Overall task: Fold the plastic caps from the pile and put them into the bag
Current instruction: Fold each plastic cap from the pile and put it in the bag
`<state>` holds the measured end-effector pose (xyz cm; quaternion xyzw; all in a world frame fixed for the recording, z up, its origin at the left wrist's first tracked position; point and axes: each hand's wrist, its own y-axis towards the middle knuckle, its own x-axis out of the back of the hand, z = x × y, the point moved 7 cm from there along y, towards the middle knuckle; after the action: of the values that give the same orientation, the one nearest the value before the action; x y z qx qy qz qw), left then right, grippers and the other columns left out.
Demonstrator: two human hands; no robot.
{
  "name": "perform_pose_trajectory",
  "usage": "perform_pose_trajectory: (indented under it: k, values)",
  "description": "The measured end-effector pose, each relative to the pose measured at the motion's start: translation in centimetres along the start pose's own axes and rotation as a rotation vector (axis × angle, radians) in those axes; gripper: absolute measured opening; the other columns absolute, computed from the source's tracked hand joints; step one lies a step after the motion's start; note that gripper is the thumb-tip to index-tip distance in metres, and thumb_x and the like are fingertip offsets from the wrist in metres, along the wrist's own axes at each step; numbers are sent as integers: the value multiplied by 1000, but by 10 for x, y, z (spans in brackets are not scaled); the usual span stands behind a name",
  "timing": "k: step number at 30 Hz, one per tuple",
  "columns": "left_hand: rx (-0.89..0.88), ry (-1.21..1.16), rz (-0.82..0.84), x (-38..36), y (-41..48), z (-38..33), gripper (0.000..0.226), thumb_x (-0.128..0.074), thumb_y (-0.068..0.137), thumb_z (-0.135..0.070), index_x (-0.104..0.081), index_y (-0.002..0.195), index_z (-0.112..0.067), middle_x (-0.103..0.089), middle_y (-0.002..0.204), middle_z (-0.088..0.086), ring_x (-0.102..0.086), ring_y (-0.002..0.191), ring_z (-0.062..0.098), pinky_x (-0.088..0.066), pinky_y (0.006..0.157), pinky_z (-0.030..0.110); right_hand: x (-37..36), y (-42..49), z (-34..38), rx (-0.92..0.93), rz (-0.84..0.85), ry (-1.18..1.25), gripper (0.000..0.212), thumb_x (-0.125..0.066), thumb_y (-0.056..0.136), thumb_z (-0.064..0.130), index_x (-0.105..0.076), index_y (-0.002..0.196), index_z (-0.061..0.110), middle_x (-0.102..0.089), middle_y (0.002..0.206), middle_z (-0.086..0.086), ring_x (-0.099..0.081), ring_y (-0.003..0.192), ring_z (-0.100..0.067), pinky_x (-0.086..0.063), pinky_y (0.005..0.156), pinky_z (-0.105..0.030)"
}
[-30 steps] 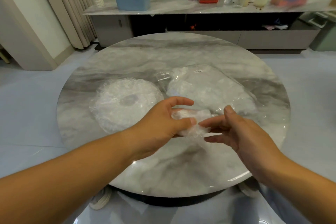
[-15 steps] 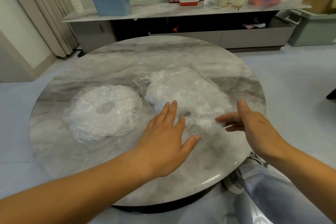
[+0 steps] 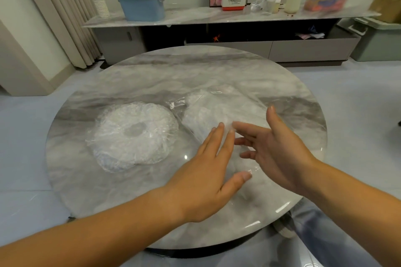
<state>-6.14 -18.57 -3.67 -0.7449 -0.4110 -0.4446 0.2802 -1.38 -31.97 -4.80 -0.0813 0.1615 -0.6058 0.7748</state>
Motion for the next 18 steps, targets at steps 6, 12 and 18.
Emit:
perform_pose_trajectory:
  k: [6,12,18]
  values:
    - [-51,-15,47,-9,-7,3,84,-21,95,-69,23,155,-29,37,159,-14,33,143,-5,2,125,25,-24,25,-3,-81,81,342,97,-22,91,81,-54,141,4,-63,135,-11,-61,124,-25,-45,105,-40]
    - [-45,33,106,-17,-10,16,82,-21,97,-67,20,156,-28,34,160,-13,35,142,-4,4,125,26,-21,42,-6,-101,-71,494,90,-35,91,79,-63,130,2,-59,138,-16,-59,125,-30,-47,101,-44]
    - [-38,45,116,-17,-11,23,81,-22,98,-68,22,155,-31,35,160,-15,35,142,-4,6,122,23,0,28,-8,-31,-222,522,70,-47,98,60,-66,123,-2,-61,131,-25,-68,113,-38,-51,101,-43]
